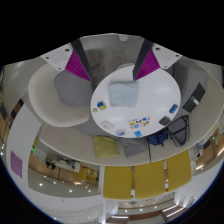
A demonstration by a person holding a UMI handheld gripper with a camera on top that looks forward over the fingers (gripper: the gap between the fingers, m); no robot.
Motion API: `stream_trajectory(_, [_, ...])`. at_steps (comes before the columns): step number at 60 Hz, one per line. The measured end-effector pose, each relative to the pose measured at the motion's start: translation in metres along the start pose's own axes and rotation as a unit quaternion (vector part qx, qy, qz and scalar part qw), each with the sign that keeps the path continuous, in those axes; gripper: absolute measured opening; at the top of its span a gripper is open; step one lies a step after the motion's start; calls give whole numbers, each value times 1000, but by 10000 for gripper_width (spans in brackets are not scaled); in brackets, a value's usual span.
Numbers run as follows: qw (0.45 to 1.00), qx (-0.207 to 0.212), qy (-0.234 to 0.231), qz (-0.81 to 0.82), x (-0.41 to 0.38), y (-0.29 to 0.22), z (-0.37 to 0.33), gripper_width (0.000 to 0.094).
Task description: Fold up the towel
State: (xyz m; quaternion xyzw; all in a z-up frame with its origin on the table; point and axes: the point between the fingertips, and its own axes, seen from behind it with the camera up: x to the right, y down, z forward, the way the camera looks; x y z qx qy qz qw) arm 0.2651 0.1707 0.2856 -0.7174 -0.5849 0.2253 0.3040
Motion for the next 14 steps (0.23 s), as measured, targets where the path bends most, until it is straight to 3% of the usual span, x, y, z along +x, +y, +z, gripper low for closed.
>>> stream_trajectory(14, [1000,-8,-9,2,-8,5,1,869])
